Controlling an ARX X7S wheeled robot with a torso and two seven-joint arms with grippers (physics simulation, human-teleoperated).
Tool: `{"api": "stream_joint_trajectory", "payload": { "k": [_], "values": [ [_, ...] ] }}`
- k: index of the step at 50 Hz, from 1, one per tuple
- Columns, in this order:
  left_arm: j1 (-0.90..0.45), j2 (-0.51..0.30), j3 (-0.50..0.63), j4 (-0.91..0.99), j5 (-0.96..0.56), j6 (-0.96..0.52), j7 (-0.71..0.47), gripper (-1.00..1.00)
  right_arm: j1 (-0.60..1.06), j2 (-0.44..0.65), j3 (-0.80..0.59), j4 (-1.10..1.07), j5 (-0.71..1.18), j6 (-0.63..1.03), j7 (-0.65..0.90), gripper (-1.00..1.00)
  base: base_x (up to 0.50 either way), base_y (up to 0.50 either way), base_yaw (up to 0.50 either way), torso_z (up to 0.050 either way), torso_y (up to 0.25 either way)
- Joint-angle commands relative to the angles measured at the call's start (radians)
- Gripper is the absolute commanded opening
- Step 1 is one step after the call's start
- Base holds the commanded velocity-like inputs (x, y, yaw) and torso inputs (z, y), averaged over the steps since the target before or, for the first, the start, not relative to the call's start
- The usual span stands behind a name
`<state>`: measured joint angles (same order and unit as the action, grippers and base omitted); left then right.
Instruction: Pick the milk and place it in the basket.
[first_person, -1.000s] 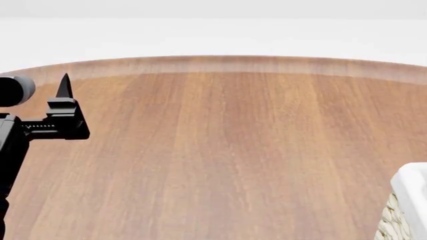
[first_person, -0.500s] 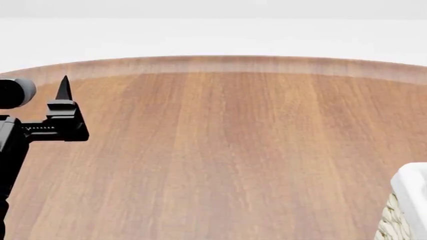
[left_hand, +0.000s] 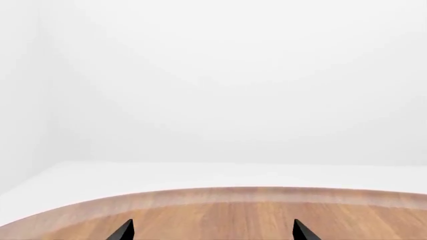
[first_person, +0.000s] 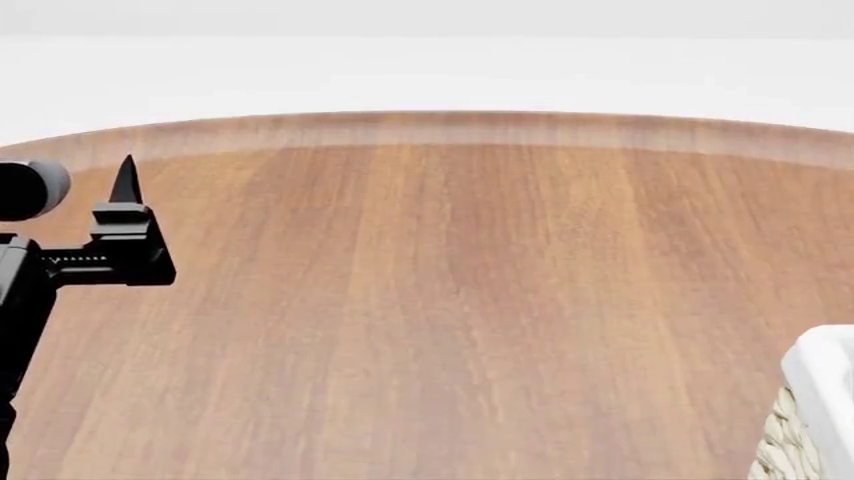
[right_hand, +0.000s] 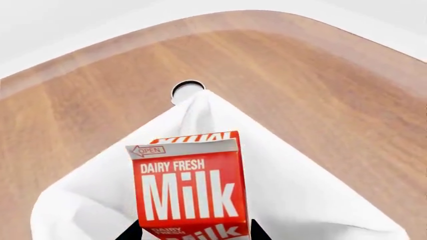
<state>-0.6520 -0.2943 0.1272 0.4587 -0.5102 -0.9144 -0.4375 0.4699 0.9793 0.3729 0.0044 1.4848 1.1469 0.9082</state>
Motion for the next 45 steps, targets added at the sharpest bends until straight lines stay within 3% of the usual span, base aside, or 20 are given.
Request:
{"api": "stream_joint_trajectory", "payload": {
  "k": [1, 15, 16, 34, 38, 45],
  "values": [
    [0.003, -0.003, 0.002, -0.005, -0.002, 0.005, -0.002, 1.0, -0.001, -0.002, 0.012, 0.009, -0.031, -0.01, -0.011, -1.0, 0.0, 0.0, 0.0, 0.0, 0.0],
    [0.001, -0.005, 0.007, -0.006, -0.005, 0.007, -0.006, 1.0, 0.005, 0.0, 0.014, 0.004, -0.017, -0.012, -0.034, -1.0, 0.0, 0.0, 0.0, 0.001, 0.001],
    [0.0, -0.005, 0.007, -0.006, -0.006, 0.007, -0.007, 1.0, 0.008, -0.002, 0.015, 0.005, -0.012, -0.012, -0.039, 1.0, 0.0, 0.0, 0.0, 0.0, 0.0],
    [-0.002, -0.009, 0.011, -0.007, -0.013, 0.008, -0.01, 1.0, 0.053, 0.011, -0.026, 0.004, -0.023, -0.009, -0.035, 1.0, 0.0, 0.0, 0.0, 0.0, 0.0],
    [-0.003, -0.008, 0.012, -0.009, -0.014, 0.008, -0.012, 1.0, 0.141, 0.002, -0.071, -0.024, -0.012, -0.008, -0.036, 1.0, 0.0, 0.0, 0.0, 0.0, 0.0],
    [-0.009, -0.005, 0.018, -0.013, -0.014, 0.007, -0.017, 1.0, 0.497, -0.12, -0.316, -0.096, 0.01, 0.072, -0.04, 1.0, 0.0, 0.0, 0.0, 0.0, 0.0]
  ]
}}
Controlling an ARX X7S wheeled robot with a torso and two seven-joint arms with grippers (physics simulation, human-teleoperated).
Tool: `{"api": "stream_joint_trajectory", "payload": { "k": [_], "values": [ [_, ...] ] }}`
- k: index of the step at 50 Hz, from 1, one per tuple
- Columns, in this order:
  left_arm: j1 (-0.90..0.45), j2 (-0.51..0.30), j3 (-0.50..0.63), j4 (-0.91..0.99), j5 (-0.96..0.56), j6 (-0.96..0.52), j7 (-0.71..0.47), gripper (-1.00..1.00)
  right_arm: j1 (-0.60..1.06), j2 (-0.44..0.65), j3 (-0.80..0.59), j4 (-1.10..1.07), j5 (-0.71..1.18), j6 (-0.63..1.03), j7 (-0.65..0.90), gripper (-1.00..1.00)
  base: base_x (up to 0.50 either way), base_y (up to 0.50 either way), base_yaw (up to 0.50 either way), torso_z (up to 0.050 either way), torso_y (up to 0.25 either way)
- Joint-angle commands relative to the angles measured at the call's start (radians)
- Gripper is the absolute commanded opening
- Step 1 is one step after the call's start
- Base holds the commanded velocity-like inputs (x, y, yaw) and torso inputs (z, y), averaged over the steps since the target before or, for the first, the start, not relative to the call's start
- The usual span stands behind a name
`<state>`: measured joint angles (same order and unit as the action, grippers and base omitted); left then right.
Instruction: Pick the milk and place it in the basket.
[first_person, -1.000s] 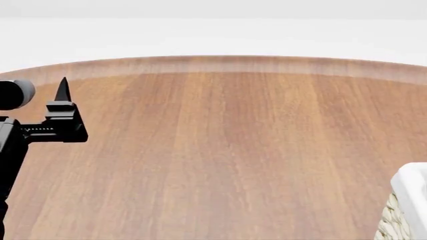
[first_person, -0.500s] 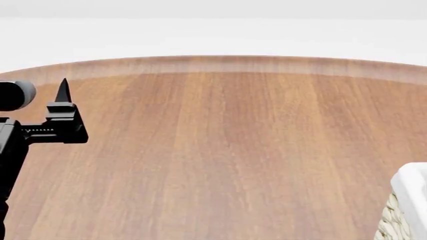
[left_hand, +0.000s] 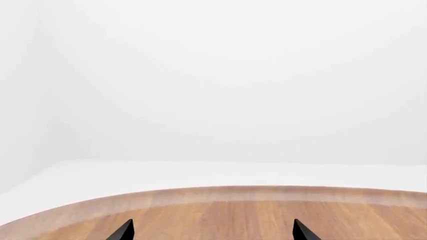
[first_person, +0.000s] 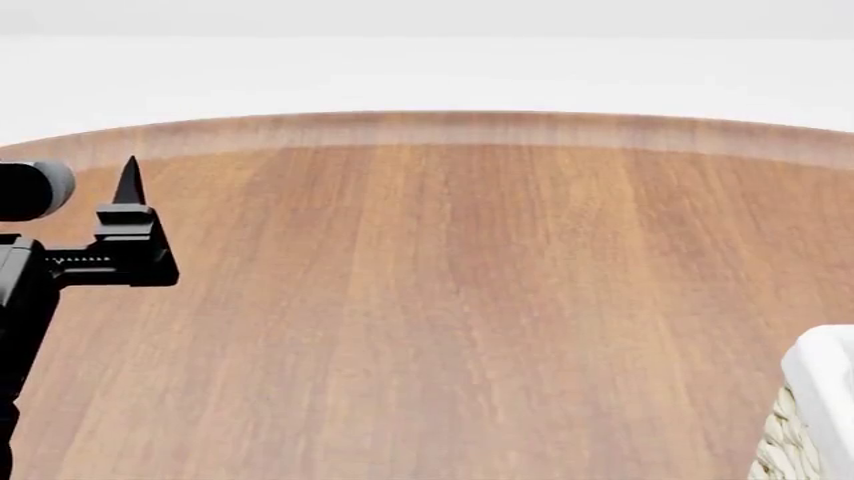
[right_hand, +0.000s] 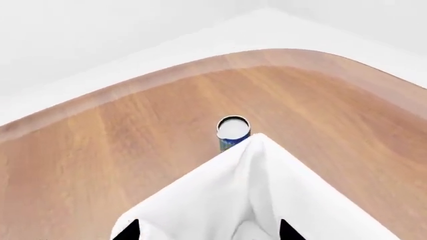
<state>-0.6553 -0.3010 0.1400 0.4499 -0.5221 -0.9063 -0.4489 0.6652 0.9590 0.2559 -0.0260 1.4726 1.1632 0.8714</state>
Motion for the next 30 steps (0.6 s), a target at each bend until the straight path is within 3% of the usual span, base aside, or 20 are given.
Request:
{"api": "stream_joint_trajectory", "payload": {
  "k": [1, 12, 30],
  "values": [
    [-0.008, 0.003, 0.007, -0.001, -0.002, -0.004, -0.008, 1.0, 0.347, -0.137, -0.249, -0.085, 0.012, 0.071, -0.014, 1.0, 0.0, 0.0, 0.0, 0.0, 0.0],
    [-0.018, 0.009, 0.009, 0.02, -0.015, -0.024, -0.023, 1.0, 0.427, -0.316, -0.437, -0.141, -0.084, 0.051, -0.137, 1.0, 0.0, 0.0, 0.0, 0.0, 0.0],
    [-0.034, 0.011, 0.009, 0.035, -0.033, -0.042, -0.035, 1.0, 0.457, -0.352, -0.48, -0.183, -0.083, 0.052, -0.145, 1.0, 0.0, 0.0, 0.0, 0.0, 0.0]
  ]
}}
